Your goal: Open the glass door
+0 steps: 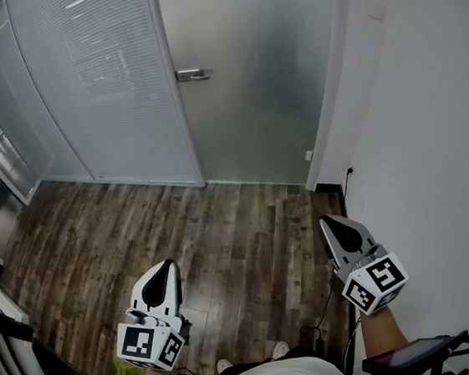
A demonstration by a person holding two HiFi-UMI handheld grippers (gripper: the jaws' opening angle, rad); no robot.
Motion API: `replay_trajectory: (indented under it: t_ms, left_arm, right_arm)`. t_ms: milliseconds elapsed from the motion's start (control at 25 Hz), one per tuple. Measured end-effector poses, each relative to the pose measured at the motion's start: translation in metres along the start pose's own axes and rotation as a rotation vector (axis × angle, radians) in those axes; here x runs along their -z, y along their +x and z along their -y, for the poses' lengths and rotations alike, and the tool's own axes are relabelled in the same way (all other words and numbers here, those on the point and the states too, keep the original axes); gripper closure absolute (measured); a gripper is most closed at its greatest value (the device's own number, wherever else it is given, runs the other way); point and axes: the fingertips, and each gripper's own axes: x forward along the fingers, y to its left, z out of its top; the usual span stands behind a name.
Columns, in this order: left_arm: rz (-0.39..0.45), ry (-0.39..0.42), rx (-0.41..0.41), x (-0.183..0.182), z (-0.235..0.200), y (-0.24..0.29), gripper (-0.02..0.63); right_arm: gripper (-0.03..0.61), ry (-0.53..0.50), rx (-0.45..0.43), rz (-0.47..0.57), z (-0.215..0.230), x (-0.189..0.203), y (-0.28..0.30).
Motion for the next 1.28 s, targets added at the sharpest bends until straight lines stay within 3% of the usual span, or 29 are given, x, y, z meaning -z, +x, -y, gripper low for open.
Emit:
replay_trajectory:
  t_ms: [240,600,880,1280]
  left_arm:
    - [0.025,0.005,-0.075,-0.006,-0.016,-0.020,0.612]
    - [-0.004,-0.011,-0.066,0.002,-0.020,0.013,0.612]
    - [0.005,-0.030,-0.006,0.018,-0.048,0.119,0.612]
    - [-0.002,-0.035,0.030,0.003,-0.160,0.209,0.612]
  right_arm:
    - [0.581,0.011,-0.013,-0.009,0.003,0.009,-0.010]
    - [0.581,0.027,-0.052,-0.039,0.014,0.026,0.018]
    - [0.581,0.022,0.000,-0.057,0.075,0.037,0.085]
    - [0.581,-0.008,0.013,-0.059,0.069,0.016,0.232]
